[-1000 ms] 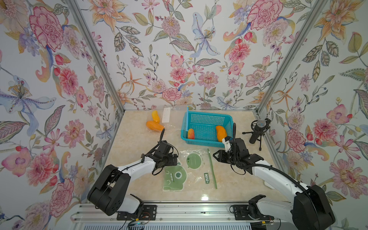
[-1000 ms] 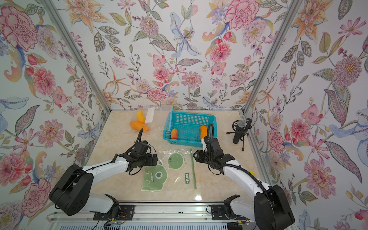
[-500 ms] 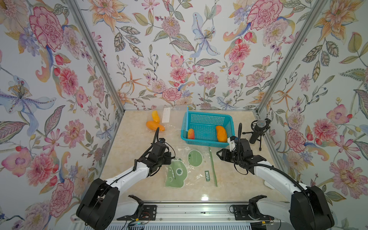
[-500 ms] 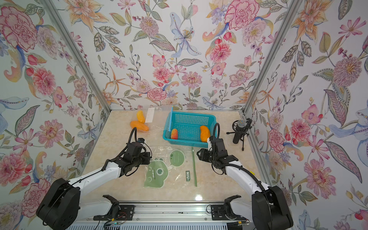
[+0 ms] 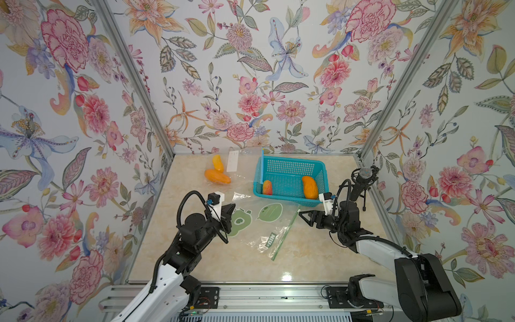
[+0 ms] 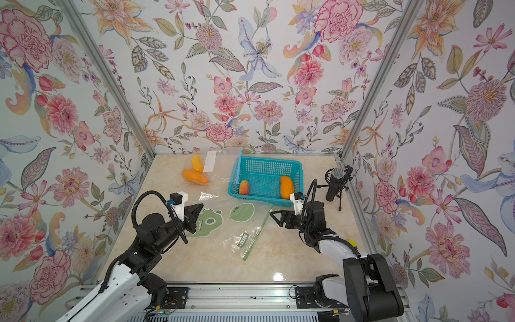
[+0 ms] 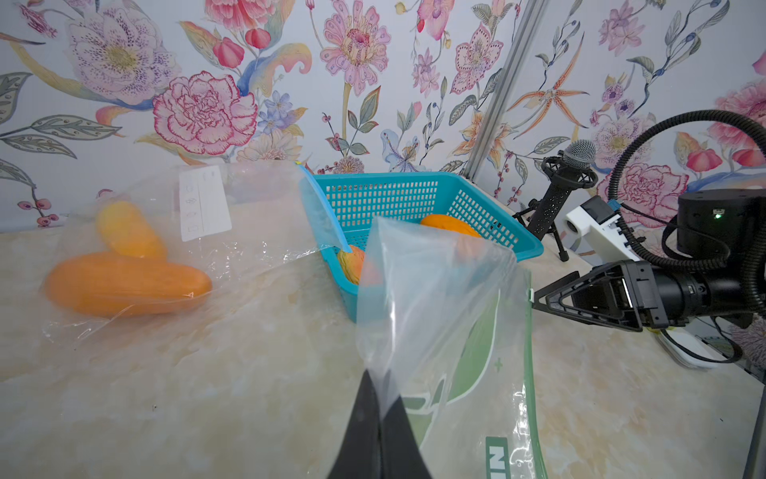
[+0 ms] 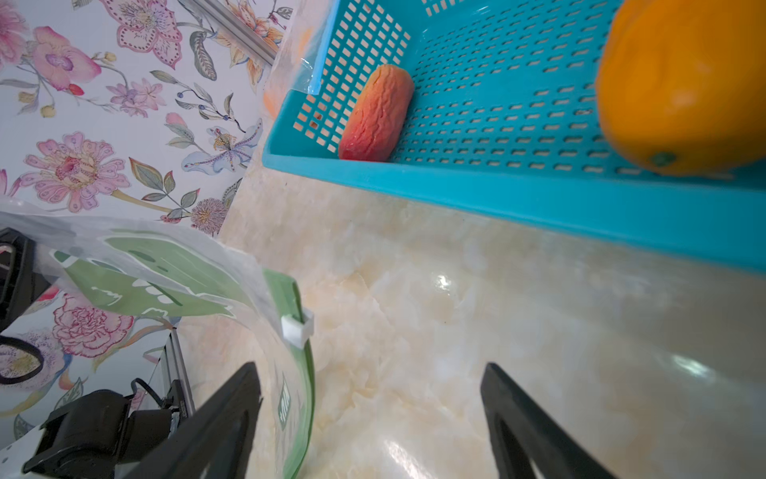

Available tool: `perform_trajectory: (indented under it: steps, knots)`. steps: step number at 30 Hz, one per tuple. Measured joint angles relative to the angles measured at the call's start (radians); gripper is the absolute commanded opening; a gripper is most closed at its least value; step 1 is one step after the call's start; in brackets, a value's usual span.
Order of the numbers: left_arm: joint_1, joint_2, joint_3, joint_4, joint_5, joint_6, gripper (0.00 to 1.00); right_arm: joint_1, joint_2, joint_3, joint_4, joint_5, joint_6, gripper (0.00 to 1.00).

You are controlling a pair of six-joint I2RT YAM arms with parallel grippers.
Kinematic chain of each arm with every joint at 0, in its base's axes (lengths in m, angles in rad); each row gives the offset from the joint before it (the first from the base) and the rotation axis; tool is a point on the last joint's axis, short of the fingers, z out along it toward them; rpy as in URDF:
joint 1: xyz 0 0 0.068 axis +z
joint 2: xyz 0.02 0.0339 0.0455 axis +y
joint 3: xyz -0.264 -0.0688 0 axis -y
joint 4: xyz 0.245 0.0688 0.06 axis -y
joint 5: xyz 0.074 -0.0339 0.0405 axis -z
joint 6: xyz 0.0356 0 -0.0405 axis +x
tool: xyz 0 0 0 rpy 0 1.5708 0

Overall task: Place the mango in a zip-top bag and seal the zipper
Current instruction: Pick up the zipper food storage bag at the center of the board.

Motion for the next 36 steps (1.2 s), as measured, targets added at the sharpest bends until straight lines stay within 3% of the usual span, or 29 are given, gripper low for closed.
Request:
perform_trajectory:
  steps: [3,5,7,10,18,21,22,24,25,36]
  knots:
    - [0.000,0.009,0.000,0.008,-0.001,0.003,0.00,0.035,0.088,-0.003,0.154,-0.023,0.007,0.81]
    - [0.000,0.025,0.000,0.007,-0.002,0.003,0.00,0.057,0.146,-0.002,0.253,-0.036,0.021,0.74]
    - [0.000,0.041,0.000,0.006,-0.010,0.003,0.00,0.078,0.206,0.001,0.348,-0.050,0.043,0.64]
    - [0.000,0.041,0.001,0.006,-0.042,-0.006,0.00,0.107,0.283,0.008,0.480,-0.068,0.086,0.40]
    - [0.000,0.046,0.004,0.021,-0.111,-0.069,0.00,0.160,0.372,0.020,0.668,-0.105,0.175,0.00]
    - [0.000,0.066,0.016,0.021,-0.116,-0.078,0.01,0.169,0.370,0.051,0.671,-0.110,0.180,0.00]
    - [0.000,0.071,0.022,0.021,-0.118,-0.080,0.13,0.169,0.365,0.061,0.662,-0.108,0.175,0.00]
    - [0.000,0.085,0.043,0.012,-0.127,-0.080,0.74,0.169,0.334,0.079,0.610,-0.105,0.148,0.00]
    - [0.000,0.092,0.059,-0.002,-0.134,-0.084,0.98,0.169,0.303,0.091,0.552,-0.098,0.118,0.00]
    - [0.005,0.334,0.450,-0.151,-0.128,0.023,0.99,0.160,-0.110,0.450,-0.391,0.091,-0.417,0.00]
